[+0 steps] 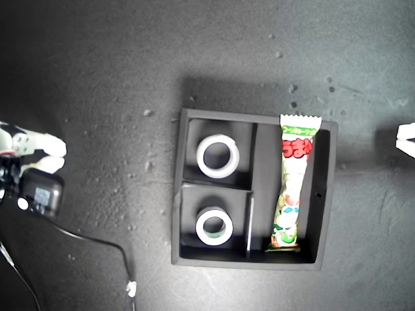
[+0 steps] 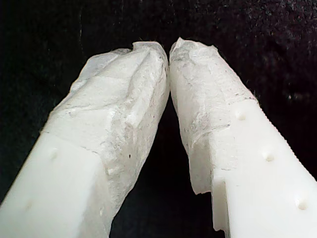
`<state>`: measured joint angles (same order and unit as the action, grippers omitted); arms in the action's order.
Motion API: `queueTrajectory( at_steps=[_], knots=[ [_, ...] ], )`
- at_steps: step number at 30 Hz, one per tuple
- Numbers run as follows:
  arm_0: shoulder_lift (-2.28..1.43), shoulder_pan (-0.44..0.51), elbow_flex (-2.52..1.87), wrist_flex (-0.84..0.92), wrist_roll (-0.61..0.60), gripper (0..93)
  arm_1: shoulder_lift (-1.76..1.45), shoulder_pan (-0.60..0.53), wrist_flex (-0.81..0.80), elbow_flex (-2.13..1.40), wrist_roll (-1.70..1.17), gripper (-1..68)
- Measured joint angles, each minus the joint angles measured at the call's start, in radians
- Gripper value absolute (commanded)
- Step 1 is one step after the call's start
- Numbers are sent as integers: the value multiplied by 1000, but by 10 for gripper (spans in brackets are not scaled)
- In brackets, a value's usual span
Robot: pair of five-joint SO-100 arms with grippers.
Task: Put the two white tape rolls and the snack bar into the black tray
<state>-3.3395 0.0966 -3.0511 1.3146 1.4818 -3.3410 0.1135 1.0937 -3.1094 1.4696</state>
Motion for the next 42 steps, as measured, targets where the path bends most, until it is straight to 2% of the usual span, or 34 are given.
queueTrajectory(
  at_steps=[5, 9, 10, 13, 19, 27, 42],
  knots=[
    [0, -2, -31, -28, 6, 2, -2, 43, 186, -3, 0, -1],
    [0, -3, -31, 32, 61, 2, -2, 37, 235, -3, 0, -1],
    [0, -3, -31, 41, 58, 2, -2, 43, 238, -3, 0, -1],
    [0, -9, -31, 41, -54, 2, -2, 60, 239, -3, 0, -1],
    [0, -9, -31, 41, -121, 2, -2, 29, 239, -3, 0, -1],
    [0, -9, -31, 41, -133, 2, -2, -9, 239, -3, 0, -1],
    [0, -9, -31, 41, -133, 2, -2, -8, 239, -3, 0, -1]
  ],
)
